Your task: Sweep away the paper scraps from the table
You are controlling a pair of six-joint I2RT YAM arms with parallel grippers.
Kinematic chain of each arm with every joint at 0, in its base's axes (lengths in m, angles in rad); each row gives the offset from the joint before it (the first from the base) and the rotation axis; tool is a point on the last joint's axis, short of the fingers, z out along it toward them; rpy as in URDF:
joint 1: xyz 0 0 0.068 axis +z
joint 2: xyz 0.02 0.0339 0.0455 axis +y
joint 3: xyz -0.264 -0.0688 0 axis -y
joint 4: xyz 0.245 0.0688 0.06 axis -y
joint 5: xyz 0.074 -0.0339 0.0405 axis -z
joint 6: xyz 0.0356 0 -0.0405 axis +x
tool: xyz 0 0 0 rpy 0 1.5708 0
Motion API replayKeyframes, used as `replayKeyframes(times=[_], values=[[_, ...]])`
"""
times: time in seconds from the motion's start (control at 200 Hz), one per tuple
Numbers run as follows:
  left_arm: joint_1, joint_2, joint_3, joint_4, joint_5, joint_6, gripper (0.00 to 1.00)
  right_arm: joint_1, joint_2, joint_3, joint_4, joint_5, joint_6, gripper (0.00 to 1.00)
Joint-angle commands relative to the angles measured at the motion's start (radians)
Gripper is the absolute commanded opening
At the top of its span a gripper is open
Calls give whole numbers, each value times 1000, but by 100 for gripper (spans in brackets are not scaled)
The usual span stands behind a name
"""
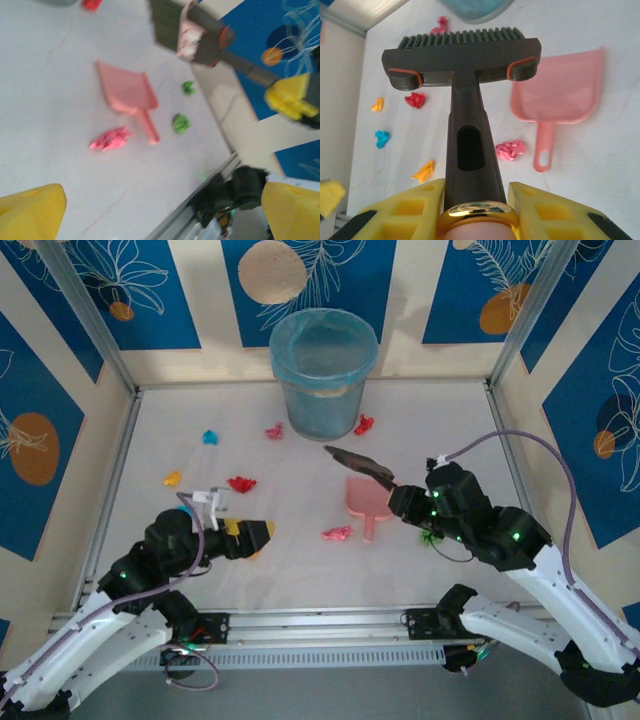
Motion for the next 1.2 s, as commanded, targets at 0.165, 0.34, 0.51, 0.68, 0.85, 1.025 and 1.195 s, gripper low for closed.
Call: replayKeyframes(times=[0.165,0.34,0.51,0.68,0.85,1.025,1.195], values=[[-7,26,-127,24,16,3,96,-236,50,43,-47,-141,-78,0],[-74,290,-115,285,-20,54,84,-356,72,37,-18,-185,-114,0],[-216,682,142,309,-157,220,85,-452,121,92,-22,-113,-119,0],[-289,1015,529,37,-197,337,87,-539,176,167,-107,-32,-52,0],[-304,1198,763,-170,-181,398,86,-575,223,247,-247,-39,31,0],[-335,1314,867,-252,-187,438,84,-576,187,229,-257,-61,27,0],[-352,1437,970,-329,-215,478,82,-574,174,209,-282,-72,10,0]])
